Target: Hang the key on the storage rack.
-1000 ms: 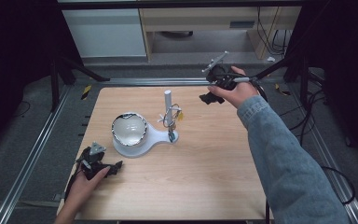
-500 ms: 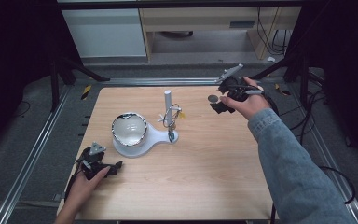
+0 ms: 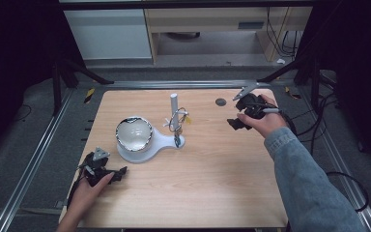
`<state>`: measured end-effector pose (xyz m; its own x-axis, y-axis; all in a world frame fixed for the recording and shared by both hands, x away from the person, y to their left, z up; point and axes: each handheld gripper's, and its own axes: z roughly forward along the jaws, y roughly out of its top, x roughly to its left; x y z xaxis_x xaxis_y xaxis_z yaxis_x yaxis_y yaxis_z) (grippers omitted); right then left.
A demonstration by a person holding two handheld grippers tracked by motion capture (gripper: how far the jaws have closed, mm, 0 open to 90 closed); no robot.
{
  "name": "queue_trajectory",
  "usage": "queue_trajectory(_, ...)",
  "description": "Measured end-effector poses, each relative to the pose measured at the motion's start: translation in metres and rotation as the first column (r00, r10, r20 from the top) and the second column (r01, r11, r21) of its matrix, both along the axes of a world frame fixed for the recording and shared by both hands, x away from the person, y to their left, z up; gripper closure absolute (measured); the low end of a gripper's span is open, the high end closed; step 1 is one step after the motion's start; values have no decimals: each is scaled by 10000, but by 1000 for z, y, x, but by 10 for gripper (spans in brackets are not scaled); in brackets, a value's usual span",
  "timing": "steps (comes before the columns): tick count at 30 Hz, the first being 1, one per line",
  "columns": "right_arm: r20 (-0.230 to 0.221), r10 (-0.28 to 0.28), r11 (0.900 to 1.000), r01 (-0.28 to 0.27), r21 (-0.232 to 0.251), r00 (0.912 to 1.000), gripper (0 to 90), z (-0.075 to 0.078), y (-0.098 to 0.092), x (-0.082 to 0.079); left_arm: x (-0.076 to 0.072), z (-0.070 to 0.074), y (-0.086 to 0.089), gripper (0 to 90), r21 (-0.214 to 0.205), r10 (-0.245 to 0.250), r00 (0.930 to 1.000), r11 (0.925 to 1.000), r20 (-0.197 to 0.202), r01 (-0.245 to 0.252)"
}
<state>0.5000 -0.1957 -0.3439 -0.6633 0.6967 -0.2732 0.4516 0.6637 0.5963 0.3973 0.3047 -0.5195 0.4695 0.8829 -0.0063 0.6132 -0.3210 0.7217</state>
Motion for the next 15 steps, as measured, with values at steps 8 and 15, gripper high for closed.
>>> queue_trajectory(8,-74,-288,9996,288,-3,9996,121,-20,-15,-11,0,0,0,0,3,0,10000,10000,-1,0)
queue_trajectory(15,-199,-530,9985,533,130,9984,142,-38,-28,-20,0,0,0,0,0,4,10000,10000,-1,-4)
